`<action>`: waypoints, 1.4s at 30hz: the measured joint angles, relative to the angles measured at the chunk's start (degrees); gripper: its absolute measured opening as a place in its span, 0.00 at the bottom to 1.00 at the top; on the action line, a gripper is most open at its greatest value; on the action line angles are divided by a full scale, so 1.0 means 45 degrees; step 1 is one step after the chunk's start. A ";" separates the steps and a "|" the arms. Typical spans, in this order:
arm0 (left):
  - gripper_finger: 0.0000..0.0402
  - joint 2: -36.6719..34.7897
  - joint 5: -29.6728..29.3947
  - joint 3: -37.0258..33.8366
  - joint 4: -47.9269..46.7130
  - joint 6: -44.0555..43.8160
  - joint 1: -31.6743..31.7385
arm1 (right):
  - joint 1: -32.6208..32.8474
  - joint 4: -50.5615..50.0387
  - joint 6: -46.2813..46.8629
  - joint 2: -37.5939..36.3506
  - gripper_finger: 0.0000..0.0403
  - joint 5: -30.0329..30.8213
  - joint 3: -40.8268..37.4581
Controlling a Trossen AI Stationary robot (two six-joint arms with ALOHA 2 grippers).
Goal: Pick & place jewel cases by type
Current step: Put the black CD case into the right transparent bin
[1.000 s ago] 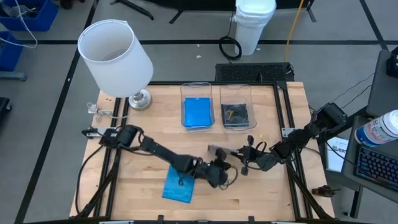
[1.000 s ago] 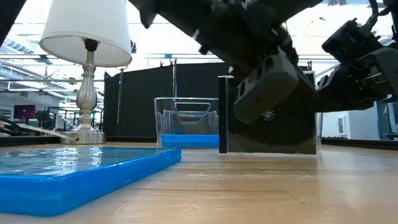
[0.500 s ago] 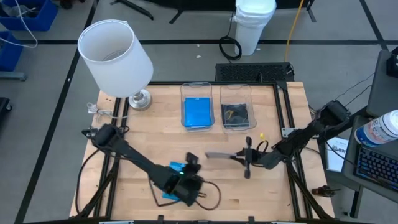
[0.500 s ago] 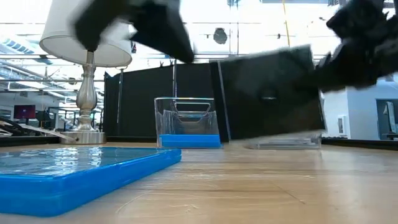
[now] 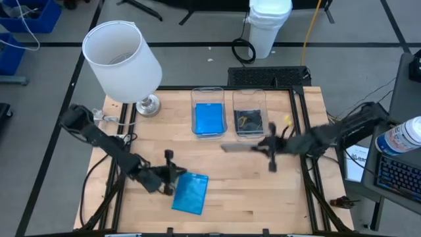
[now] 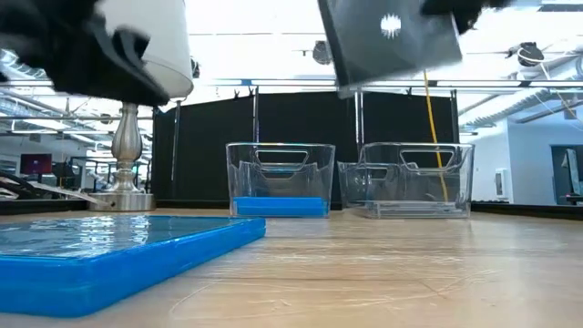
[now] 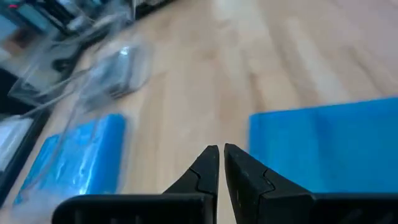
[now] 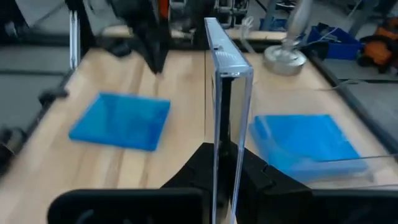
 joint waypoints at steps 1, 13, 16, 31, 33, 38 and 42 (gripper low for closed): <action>0.09 -0.0284 -0.0162 -0.0660 0.0736 -0.0121 0.0104 | -0.0444 -0.0663 -0.0011 -0.0374 0.04 -0.0471 0.0528; 0.09 -0.0716 -0.0678 -0.3697 0.4213 -0.0685 0.1532 | -0.7914 -0.8068 0.1794 -0.0313 0.04 -0.3923 0.6297; 0.09 -0.0716 -0.0517 -0.3694 0.4473 -0.0414 0.1728 | -0.9934 -0.8055 0.2096 0.0292 0.04 -0.6171 0.6223; 0.09 -0.0716 -0.0086 -0.3694 0.4297 0.0349 0.1826 | -1.4734 -0.7136 0.1933 0.3852 0.05 -1.0599 0.4785; 0.09 -0.0716 -0.0075 -0.3694 0.4271 0.0337 0.1824 | -1.4973 -0.7069 0.2066 0.4080 0.08 -1.0599 0.4492; 0.09 -0.0716 0.0472 -0.3686 0.3738 0.0324 0.1817 | -1.5191 -0.5743 0.2879 0.4487 0.08 -1.1118 0.3052; 0.09 -0.0716 0.0522 -0.3685 0.3387 0.0151 0.1817 | -1.5194 -0.3841 0.3458 0.4718 0.04 -1.1975 0.1789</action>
